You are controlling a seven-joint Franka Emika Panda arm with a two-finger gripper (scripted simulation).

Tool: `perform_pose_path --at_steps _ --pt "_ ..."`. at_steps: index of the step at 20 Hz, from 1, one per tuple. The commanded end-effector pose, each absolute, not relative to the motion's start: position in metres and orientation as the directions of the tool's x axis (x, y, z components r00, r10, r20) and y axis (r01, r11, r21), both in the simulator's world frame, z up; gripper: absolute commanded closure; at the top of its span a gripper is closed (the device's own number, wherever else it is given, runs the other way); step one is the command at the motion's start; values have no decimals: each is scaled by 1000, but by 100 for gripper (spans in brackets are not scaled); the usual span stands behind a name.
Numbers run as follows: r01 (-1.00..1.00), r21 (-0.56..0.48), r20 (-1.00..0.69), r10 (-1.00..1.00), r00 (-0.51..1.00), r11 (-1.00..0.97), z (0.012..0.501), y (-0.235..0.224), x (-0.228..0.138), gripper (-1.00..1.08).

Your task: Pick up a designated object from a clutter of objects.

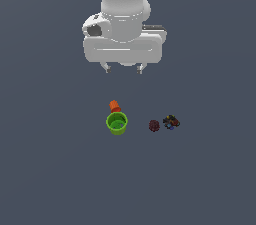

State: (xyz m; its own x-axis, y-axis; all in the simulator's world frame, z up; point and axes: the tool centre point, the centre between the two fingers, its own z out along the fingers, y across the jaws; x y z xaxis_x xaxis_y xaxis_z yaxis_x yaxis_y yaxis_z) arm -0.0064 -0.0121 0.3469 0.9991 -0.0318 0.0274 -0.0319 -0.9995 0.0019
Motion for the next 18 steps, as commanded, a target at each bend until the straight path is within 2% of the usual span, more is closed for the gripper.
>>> perform_pose_path --at_steps 1,18 --pt "-32 2 27 -32 999 -999 347 -12 -6 -92" --pt "-65 27 14 -65 998 -997 339 -17 -8 -92"
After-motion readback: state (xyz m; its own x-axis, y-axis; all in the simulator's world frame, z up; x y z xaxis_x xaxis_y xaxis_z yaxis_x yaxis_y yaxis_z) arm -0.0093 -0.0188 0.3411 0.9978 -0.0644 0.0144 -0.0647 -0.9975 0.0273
